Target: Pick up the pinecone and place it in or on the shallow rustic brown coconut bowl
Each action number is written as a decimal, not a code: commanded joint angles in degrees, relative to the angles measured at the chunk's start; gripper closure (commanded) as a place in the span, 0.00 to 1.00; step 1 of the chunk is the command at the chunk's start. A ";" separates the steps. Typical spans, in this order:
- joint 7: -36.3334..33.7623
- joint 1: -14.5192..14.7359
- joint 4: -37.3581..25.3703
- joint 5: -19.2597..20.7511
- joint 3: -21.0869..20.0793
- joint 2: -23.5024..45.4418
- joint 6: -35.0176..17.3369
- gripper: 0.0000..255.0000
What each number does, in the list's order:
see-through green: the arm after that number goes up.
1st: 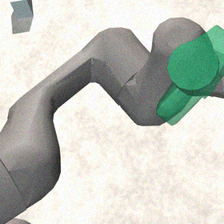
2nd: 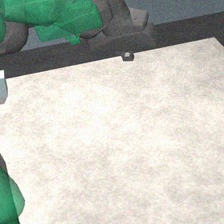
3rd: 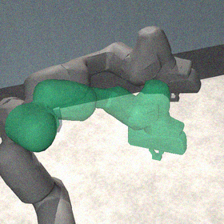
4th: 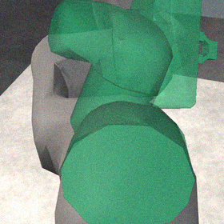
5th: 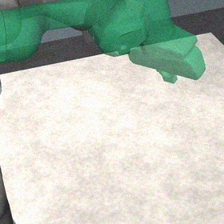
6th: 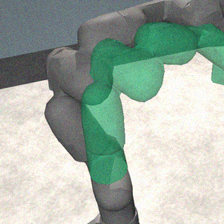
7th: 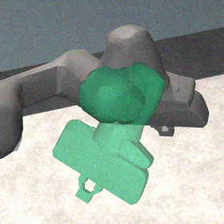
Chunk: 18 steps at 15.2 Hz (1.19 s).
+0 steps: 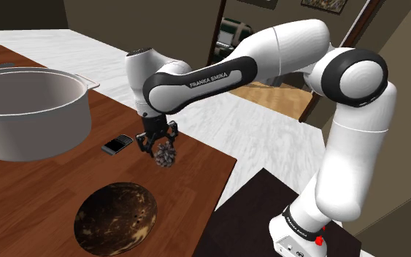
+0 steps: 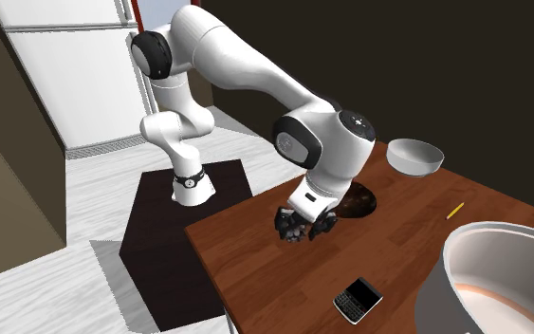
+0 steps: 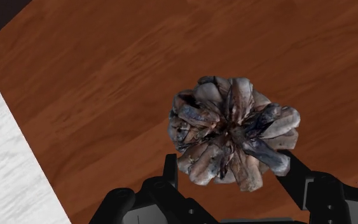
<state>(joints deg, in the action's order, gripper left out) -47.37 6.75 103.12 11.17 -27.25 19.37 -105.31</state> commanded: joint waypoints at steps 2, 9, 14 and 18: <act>0.38 -0.05 -1.50 -0.45 -0.18 -0.75 2.15 1.00; 1.17 -0.18 -4.68 -1.41 -0.52 -2.54 6.86 1.00; 1.62 -0.18 -7.39 -1.91 -0.71 -3.45 10.36 1.00; 0.53 0.73 -9.38 -2.17 -1.25 -3.43 12.40 1.00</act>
<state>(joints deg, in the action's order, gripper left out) -46.13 6.98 94.22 9.05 -28.22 15.75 -93.28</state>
